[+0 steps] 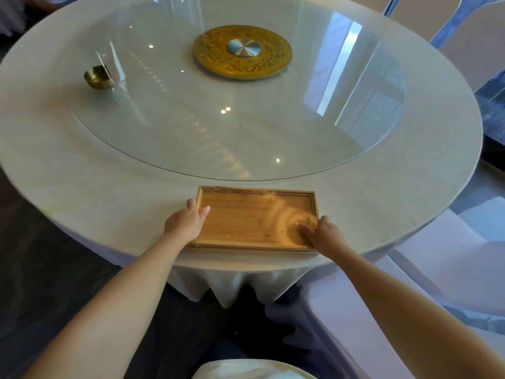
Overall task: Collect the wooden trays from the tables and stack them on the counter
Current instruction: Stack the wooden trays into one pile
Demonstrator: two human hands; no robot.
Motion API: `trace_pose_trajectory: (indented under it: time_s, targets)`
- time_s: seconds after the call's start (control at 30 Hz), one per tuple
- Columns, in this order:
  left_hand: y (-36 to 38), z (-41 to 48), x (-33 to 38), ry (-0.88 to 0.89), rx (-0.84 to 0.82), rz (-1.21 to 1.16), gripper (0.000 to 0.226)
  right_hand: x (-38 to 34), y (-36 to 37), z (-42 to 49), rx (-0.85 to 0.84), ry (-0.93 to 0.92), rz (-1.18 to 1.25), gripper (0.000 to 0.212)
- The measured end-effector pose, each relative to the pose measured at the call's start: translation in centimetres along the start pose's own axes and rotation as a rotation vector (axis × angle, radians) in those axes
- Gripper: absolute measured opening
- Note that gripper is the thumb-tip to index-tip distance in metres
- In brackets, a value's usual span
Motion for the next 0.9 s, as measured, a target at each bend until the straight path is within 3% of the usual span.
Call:
trace_pose_trajectory:
  time_s: [0.13, 0.27, 0.4, 0.6, 0.9]
  targets:
    - [0.2, 0.1, -0.2, -0.014, -0.042, -0.168, 0.059, 0.4, 0.1, 0.3, -0.025, -0.009, 0.074, 0.059]
    - [1.1, 0.6, -0.8, -0.011, -0.118, -0.362, 0.065, 1.0, 0.5, 0.8, -0.07, -0.026, 0.3, 0.056]
    - [1.7, 1.2, -0.9, 0.035, -0.142, -0.567, 0.057, 0.9, 1.1, 0.8, -0.096, -0.042, 0.522, 0.038]
    - [2.4, 1.1, -0.6, 0.036, -0.134, -0.777, 0.041, 1.6, 2.0, 0.7, -0.081, -0.017, 0.678, 0.05]
    - [2.3, 1.0, -0.7, 0.033, -0.113, -0.732, 0.038, 1.6, 2.7, 0.5, 0.006, -0.037, 0.818, 0.047]
Point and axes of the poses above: each hand's wrist, its own z-axis towards the middle knuckle, its own y-axis out of the palm, x = y × z, the point moved 5 cm from there along z, towards the middle knuckle, and after that the axes turned 14 degrees about -x, right-handed, at the moved point
